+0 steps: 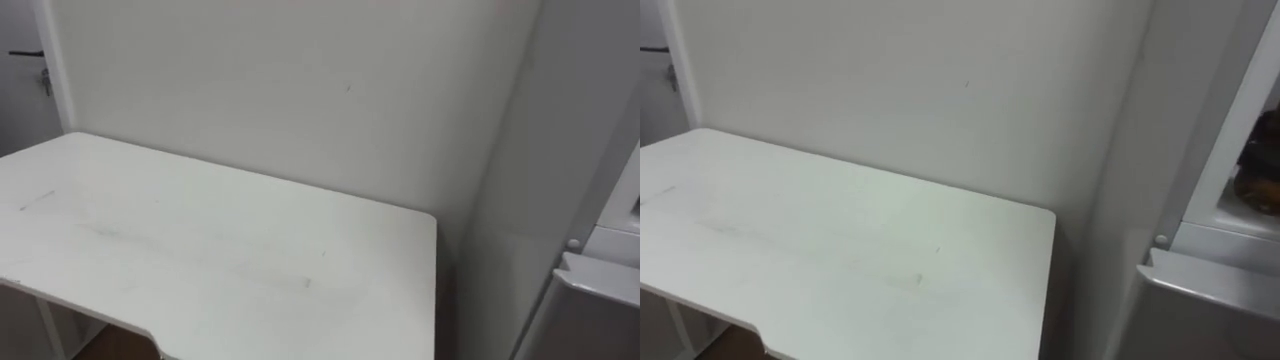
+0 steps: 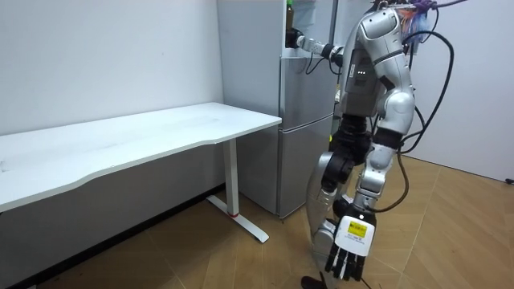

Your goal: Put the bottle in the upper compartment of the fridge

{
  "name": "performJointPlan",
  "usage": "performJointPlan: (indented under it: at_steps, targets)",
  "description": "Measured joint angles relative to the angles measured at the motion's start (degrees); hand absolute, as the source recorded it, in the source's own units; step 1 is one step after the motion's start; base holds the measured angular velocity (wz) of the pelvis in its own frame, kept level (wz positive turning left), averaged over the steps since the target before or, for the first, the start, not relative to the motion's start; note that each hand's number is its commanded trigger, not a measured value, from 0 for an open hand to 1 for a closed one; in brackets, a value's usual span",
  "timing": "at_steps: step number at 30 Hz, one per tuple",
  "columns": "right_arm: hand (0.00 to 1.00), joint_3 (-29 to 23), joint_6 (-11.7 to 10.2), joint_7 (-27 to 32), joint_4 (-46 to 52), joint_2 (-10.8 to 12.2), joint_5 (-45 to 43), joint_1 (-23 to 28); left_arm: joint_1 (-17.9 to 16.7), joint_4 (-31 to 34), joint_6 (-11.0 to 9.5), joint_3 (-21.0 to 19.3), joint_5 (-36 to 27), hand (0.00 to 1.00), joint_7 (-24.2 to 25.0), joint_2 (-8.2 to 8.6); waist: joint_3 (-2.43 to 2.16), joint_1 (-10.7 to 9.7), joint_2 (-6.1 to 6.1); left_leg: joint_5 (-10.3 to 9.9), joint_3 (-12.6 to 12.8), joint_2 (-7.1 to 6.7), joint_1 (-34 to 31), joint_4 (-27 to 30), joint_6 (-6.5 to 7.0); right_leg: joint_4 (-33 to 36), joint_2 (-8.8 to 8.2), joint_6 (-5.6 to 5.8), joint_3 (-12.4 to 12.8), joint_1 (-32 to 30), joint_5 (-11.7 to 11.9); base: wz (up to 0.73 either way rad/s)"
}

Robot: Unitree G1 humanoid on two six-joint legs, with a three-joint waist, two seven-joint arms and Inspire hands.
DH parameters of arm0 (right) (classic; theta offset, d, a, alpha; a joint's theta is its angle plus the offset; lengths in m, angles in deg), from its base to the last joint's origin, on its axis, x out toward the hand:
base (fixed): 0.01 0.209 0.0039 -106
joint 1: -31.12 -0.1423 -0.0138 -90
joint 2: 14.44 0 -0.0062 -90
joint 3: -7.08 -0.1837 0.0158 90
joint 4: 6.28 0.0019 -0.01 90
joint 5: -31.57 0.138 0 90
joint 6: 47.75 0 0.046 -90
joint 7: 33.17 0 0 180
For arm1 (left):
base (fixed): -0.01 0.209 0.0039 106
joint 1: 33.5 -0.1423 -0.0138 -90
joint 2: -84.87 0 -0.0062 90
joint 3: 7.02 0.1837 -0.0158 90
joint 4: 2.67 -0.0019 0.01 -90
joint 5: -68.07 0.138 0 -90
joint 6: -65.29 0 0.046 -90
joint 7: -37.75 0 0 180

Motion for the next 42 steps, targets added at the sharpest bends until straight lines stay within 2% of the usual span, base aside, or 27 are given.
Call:
performJointPlan:
  at_steps: [1,2,3,4,7,9,13,19,24,32,38,42]
  targets:
    - [0.78,1.02,0.0,-0.01,-0.93,-1.2,0.88,-0.05,0.0,0.05,-0.03,-0.01,0.02,0.0,-0.09,-0.18,0.06,0.37,0.08,0.0,-0.08,0.12,-0.11,0.22,0.0,0.01,-0.01,-0.01,-0.08,0.04,0.01,0.04]
    - [0.64,1.16,-0.01,-0.03,-1.44,-1.5,0.89,-0.09,-0.01,0.07,-0.03,-0.01,0.09,0.0,-0.1,-0.29,0.16,0.63,0.22,-0.01,-0.05,0.12,-0.21,0.38,0.0,0.01,-0.01,-0.02,-0.12,0.05,0.01,0.03]
    - [0.16,1.44,-0.1,-0.14,-2.73,-1.8,0.77,-0.47,-0.11,0.08,-0.01,-0.01,0.11,0.0,-0.11,-0.5,0.15,1.09,0.19,-0.02,0.09,0.12,-0.25,0.46,0.0,0.01,-0.01,-0.04,-0.21,0.07,0.03,0.0]
    - [0.0,2.25,-0.46,-0.08,-4.27,-2.23,0.73,-0.83,-0.28,0.08,-0.01,-0.01,0.06,0.0,-0.12,-0.77,0.18,1.51,0.21,-0.02,0.11,0.19,-0.26,0.53,0.0,0.02,-0.02,-0.07,-0.27,0.1,0.05,0.0]
    - [0.0,4.57,-1.72,-0.37,-8.2,-4.35,0.4,-0.95,-0.31,0.09,-0.02,-0.02,0.03,0.0,-0.1,-1.84,0.17,2.97,0.13,-0.02,0.06,0.27,-0.82,1.16,-0.02,-0.14,0.05,-0.22,-0.48,-0.01,0.13,0.02]
    - [0.0,4.77,-2.94,-0.03,-9.7,-4.78,0.33,-1.02,-0.41,0.06,-0.02,-0.02,0.06,0.0,-0.11,-2.13,0.19,3.73,0.19,-0.03,-0.04,0.25,-1.45,1.82,-0.01,-0.76,0.19,-0.58,-0.76,-0.02,0.38,0.05]
    - [0.0,5.04,-4.04,0.41,-11.6,-5.39,0.33,-1.06,-0.86,0.06,-0.01,-0.04,0.02,0.0,-0.11,-2.5,0.2,4.32,0.12,-0.01,-0.03,0.09,-2.28,2.48,-0.03,-0.87,0.32,-0.76,-0.88,-0.49,0.48,0.0]
    - [0.0,5.61,-4.93,-1.06,-11.75,-5.54,0.3,-1.05,-0.86,0.76,-0.19,-0.03,-0.69,0.0,-0.84,-2.59,0.15,3.98,0.03,0.04,-0.03,0.22,-2.38,2.43,-0.11,-1.63,0.61,-0.93,-0.82,-0.51,0.64,0.0]
    - [0.0,5.59,-4.82,-1.88,-11.75,-5.54,1.37,-1.0,-0.87,0.75,-0.22,-0.04,-1.38,0.0,-0.99,-2.78,0.07,3.58,-0.18,0.04,0.12,0.26,-1.84,2.24,-0.13,-1.76,0.71,-0.91,-0.45,0.13,0.73,-0.01]
    - [0.0,5.92,-4.82,-6.01,-11.86,-5.54,2.29,-1.0,-0.9,0.46,-0.11,0.01,-2.91,0.0,-1.17,-2.73,0.25,3.17,0.12,0.03,0.9,0.33,-0.21,1.0,-0.13,-1.86,0.72,-0.88,0.5,0.93,0.75,-0.05]
    - [0.0,5.9,-5.01,-8.42,-12.04,-5.58,2.11,-1.01,-0.85,0.48,-0.07,0.06,-3.04,0.0,-2.34,-2.72,0.2,2.56,0.31,0.03,0.89,0.33,0.05,0.77,-0.13,-1.87,0.74,-0.84,0.61,1.07,0.78,0.0]
    - [0.0,5.9,-5.62,-9.21,-12.15,-5.59,0.46,-1.02,-0.7,0.5,0.0,0.11,-3.04,0.0,-2.44,-2.73,0.06,2.53,0.93,0.03,0.87,0.33,0.12,0.76,-0.13,-1.76,0.68,-0.78,0.62,1.1,0.83,0.0]
